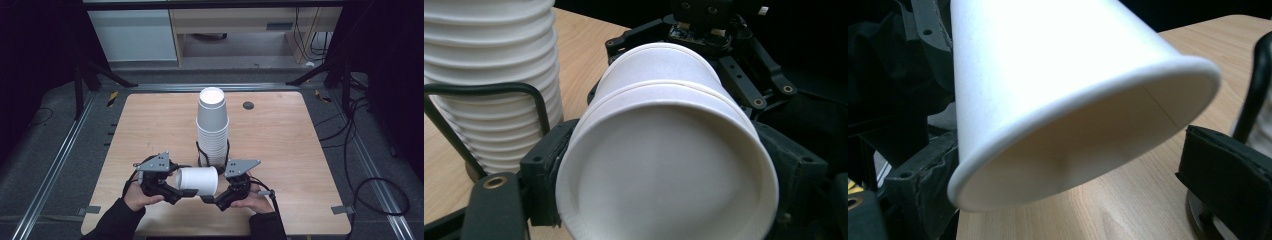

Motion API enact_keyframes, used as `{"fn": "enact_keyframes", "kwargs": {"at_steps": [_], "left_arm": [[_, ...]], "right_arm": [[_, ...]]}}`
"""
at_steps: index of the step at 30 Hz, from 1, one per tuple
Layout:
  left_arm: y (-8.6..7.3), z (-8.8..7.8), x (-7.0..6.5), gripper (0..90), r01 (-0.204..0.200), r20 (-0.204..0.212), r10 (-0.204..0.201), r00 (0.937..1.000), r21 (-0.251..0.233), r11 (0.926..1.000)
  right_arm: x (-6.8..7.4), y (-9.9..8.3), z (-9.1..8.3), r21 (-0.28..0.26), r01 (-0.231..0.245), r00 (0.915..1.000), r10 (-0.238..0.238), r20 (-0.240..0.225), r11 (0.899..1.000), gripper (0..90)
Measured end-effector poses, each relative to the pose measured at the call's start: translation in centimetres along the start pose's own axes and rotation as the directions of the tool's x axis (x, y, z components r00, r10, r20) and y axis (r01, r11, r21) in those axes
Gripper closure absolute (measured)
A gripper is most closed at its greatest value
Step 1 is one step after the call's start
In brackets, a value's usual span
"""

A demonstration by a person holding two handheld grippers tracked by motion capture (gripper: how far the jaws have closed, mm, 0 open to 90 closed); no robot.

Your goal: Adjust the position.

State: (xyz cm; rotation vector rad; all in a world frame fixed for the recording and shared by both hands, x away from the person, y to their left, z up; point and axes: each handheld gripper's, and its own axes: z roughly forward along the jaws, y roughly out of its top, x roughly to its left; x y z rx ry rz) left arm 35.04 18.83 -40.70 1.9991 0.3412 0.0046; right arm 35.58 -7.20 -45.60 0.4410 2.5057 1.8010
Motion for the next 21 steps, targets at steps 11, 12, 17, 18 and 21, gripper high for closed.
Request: {"fn": "enact_keyframes", "kwargs": {"at_steps": [11,12,17,18,21], "left_arm": [[-0.13,0.28,0.06,20.6,-0.003,0.012,0.003,0.9999,0.025,0.9997],[-0.13,0.27,0.07,20.7,-0.002,0.014,0.002,0.9999,0.025,0.9997],[-0.11,0.26,0.08,20.5,-0.007,0.014,0.007,0.9999,0.022,0.9997],[-0.10,0.26,0.07,20.4,-0.008,0.014,0.007,0.9999,0.023,0.9997],[-0.09,0.25,0.08,20.3,-0.007,0.013,0.007,0.9999,0.019,0.9998]], "right_arm": [[-0.01,0.19,0.55,0.028,0.018,0.9994,-0.018,-0.029,0.999,5.2],[0.00,0.20,0.54,0.028,0.019,0.9994,-0.018,-0.030,0.999,5.6],[-0.01,0.21,0.55,0.038,0.016,0.9994,-0.015,-0.032,0.999,6.8],[-0.01,0.22,0.54,0.040,0.016,0.9994,-0.014,-0.033,0.999,7.0],[-0.02,0.27,0.50,0.045,0.015,0.9994,-0.014,-0.031,0.999,7.3]]}}
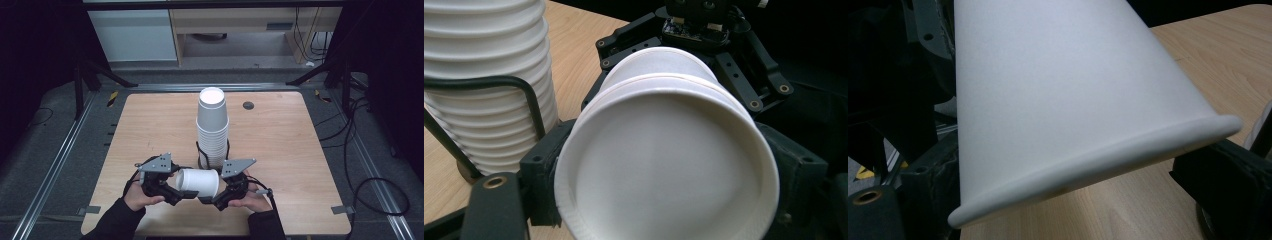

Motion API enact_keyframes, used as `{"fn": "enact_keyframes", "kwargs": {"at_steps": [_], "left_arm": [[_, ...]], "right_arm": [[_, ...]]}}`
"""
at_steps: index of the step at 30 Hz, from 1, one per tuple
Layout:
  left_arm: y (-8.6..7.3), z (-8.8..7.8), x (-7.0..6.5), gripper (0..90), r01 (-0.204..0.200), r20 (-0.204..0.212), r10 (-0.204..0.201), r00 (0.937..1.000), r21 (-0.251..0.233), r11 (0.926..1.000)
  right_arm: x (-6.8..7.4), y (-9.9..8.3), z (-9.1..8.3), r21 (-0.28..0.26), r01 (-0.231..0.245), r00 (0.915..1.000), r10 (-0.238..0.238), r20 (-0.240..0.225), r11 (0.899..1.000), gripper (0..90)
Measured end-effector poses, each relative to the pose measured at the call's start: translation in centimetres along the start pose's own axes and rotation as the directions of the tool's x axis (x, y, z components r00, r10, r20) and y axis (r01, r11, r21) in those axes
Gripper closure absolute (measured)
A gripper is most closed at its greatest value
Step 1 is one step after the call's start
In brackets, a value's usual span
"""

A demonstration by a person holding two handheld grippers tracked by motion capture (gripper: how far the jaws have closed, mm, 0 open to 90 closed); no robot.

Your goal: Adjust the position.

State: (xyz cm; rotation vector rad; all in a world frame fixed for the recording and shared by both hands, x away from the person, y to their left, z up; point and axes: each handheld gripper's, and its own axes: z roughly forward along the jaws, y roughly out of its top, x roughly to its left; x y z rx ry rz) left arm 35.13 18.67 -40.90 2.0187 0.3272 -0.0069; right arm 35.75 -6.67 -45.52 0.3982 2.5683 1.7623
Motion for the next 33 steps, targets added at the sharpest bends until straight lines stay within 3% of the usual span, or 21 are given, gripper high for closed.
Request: {"fn": "enact_keyframes", "kwargs": {"at_steps": [21,33], "left_arm": [[-0.04,0.18,-0.10,20.8,-0.013,0.000,0.013,0.9999,0.026,0.9996],[0.11,0.01,-0.15,20.1,-0.012,0.008,0.012,0.9999,0.012,0.9998]], "right_arm": [[0.06,0.19,0.41,0.022,0.020,0.9998,-0.020,-0.003,1.000,5.4],[0.20,0.38,0.09,0.017,0.028,0.9996,-0.028,-0.006,0.999,8.1]]}}
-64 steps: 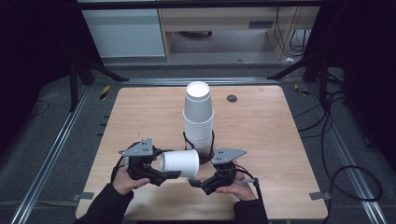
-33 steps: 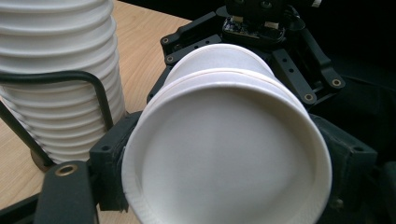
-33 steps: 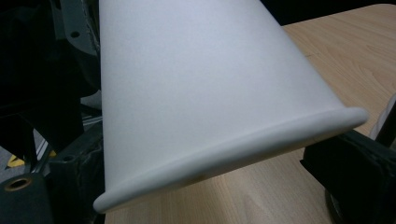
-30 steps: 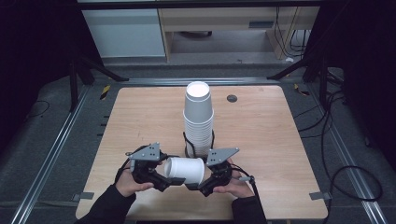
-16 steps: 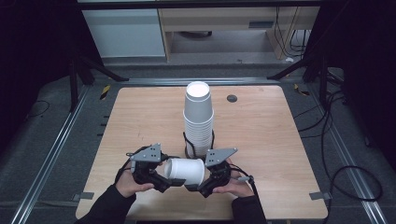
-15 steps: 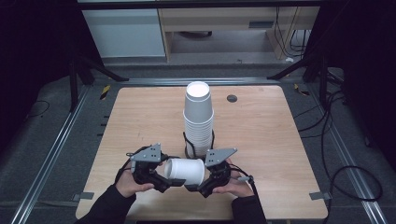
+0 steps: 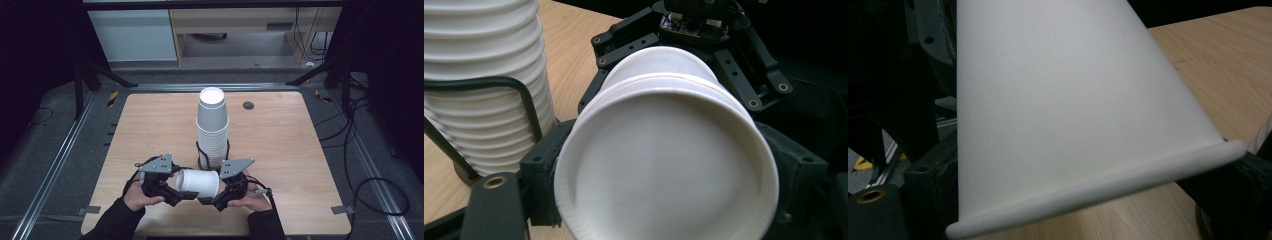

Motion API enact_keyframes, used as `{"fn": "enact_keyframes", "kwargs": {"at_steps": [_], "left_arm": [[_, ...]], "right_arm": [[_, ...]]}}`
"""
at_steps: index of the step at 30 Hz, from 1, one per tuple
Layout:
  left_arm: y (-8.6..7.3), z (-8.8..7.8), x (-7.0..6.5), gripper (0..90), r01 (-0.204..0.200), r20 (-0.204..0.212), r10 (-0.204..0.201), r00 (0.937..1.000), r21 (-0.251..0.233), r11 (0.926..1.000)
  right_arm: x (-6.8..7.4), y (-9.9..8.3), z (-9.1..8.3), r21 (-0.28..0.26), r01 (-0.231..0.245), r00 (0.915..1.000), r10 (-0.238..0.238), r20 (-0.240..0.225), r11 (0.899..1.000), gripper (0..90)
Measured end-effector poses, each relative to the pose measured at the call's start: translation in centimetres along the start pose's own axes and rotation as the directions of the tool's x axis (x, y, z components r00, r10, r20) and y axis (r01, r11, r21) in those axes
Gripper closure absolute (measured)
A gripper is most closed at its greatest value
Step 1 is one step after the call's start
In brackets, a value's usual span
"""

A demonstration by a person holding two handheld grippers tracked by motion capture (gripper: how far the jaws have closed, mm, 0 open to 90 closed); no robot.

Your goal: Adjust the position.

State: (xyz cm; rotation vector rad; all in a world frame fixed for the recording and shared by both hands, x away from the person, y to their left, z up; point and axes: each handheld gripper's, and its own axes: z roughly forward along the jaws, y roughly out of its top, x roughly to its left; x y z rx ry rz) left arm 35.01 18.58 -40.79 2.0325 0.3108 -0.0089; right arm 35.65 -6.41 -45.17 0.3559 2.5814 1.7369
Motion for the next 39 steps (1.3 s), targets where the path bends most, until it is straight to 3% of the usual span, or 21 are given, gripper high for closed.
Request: {"fn": "enact_keyframes", "kwargs": {"at_steps": [8,13,17,23,24,25,26,33,34,36,37,39], "left_arm": [[0.2,-1.2,0.3,16.6,0.015,-0.039,-0.016,0.9991,-0.029,0.9995],[0.0,-2.4,0.8,15.0,0.016,-0.071,-0.017,0.9973,-0.010,0.9998],[-0.2,-2.6,1.0,14.0,0.018,-0.078,-0.016,0.9968,0.025,0.9995],[-0.8,-1.7,1.2,12.9,0.011,-0.089,-0.001,0.9960,0.107,0.9942],[-0.8,-1.5,1.2,13.0,0.010,-0.093,0.001,0.9957,0.116,0.9931],[-0.9,-1.3,1.3,13.0,0.008,-0.092,0.004,0.9957,0.134,0.9910],[-0.9,-1.3,1.3,13.0,0.008,-0.092,0.004,0.9957,0.134,0.9910],[-1.2,-0.6,1.3,12.9,-0.005,-0.100,0.027,0.9946,0.205,0.9787],[-1.2,-0.4,1.2,13.2,-0.006,-0.101,0.029,0.9945,0.217,0.9761],[-1.3,-0.2,1.2,13.2,-0.011,-0.099,0.035,0.9945,0.233,0.9724],[-1.4,0.0,1.2,13.6,-0.012,-0.096,0.036,0.9947,0.242,0.9701],[-1.5,0.2,1.2,13.9,-0.016,-0.097,0.041,0.9944,0.252,0.9676]], "right_arm": [[-0.2,0.3,-0.6,0.030,0.014,0.9995,-0.015,0.027,0.999,8.0],[-0.6,1.3,-1.4,0.096,0.048,0.9963,-0.054,0.066,0.994,7.8],[-0.9,2.4,-1.5,0.169,0.083,0.9909,-0.099,0.091,0.982,7.7],[-1.3,3.8,-0.6,0.294,0.128,0.9828,-0.161,0.090,0.947,7.6],[-1.3,4.0,-0.4,0.311,0.139,0.9821,-0.171,0.079,0.940,7.6],[-1.3,4.3,0.0,0.351,0.151,0.9799,-0.187,0.071,0.924,7.6],[-1.3,4.3,0.0,0.351,0.151,0.9799,-0.187,0.071,0.924,7.6],[-0.9,4.8,1.7,0.451,0.186,0.9748,-0.221,0.027,0.873,7.4],[-0.8,4.8,2.2,0.469,0.194,0.9734,-0.228,0.016,0.861,7.4],[-0.8,4.8,2.4,0.477,0.200,0.9720,-0.235,0.014,0.856,7.4],[-0.7,4.8,2.9,0.492,0.205,0.9706,-0.241,0.010,0.846,7.3],[-0.7,4.8,3.0,0.491,0.216,0.9683,-0.250,0.004,0.844,7.4]]}}
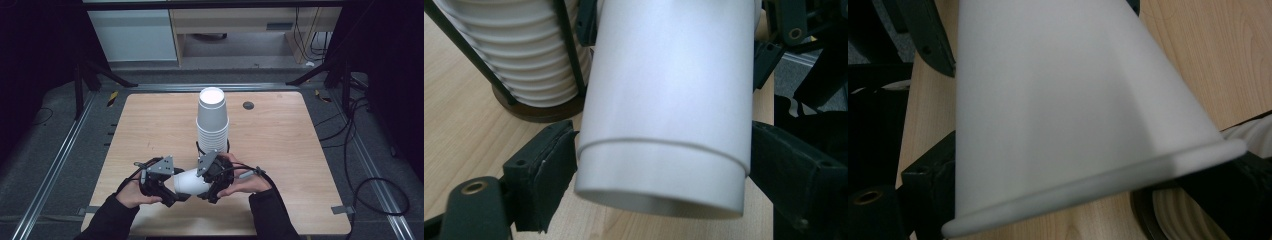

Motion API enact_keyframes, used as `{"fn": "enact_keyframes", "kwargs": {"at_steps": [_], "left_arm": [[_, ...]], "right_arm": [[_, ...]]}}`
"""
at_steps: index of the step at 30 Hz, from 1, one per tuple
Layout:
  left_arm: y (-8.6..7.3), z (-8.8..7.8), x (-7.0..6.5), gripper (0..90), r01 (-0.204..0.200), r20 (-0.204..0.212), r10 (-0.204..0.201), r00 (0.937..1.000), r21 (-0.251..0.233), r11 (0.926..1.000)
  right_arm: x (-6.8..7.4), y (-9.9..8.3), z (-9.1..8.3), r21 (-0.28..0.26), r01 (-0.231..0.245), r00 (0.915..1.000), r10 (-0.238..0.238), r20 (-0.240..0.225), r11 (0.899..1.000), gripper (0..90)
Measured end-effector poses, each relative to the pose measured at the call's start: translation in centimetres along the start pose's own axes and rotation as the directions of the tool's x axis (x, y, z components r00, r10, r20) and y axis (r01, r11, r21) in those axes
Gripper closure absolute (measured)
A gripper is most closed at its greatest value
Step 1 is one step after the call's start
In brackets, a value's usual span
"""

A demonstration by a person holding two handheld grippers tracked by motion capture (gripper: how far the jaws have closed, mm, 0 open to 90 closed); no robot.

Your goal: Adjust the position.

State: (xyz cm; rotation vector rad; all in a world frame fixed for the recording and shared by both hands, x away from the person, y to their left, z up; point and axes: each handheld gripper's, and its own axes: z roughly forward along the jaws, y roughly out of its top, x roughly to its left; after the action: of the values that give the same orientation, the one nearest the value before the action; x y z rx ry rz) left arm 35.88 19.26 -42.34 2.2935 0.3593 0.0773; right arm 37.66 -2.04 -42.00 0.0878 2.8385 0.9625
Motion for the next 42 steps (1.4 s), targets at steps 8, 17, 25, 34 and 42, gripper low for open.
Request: {"fn": "enact_keyframes", "kwargs": {"at_steps": [8,17,25,34,42], "left_arm": [[0.0,0.1,-0.1,20.0,-0.017,0.001,0.017,0.9999,0.010,0.9998],[0.1,-0.1,-0.2,21.7,-0.047,-0.016,0.047,0.9988,0.016,0.9988],[0.0,-0.4,0.0,21.7,-0.037,0.001,0.037,0.9993,0.002,0.9993],[-0.7,-1.4,1.0,21.5,0.001,-0.017,-0.001,0.9998,-0.028,0.9996],[-1.0,-2.3,1.8,21.1,0.063,-0.050,-0.069,0.9964,-0.112,0.9917]], "right_arm": [[0.1,0.3,0.3,0.003,0.009,1.0000,-0.009,-0.004,1.000,7.5],[0.1,0.2,0.4,-0.007,0.021,0.9997,-0.021,0.008,1.000,6.3],[0.2,-0.1,0.0,-0.038,0.001,1.0000,-0.001,0.008,0.999,6.1],[-0.2,-1.6,-1.8,-0.095,-0.058,0.9979,0.061,0.023,0.994,6.1],[0.1,-4.0,-3.5,-0.268,-0.169,0.9808,0.189,0.050,0.948,6.2]]}}
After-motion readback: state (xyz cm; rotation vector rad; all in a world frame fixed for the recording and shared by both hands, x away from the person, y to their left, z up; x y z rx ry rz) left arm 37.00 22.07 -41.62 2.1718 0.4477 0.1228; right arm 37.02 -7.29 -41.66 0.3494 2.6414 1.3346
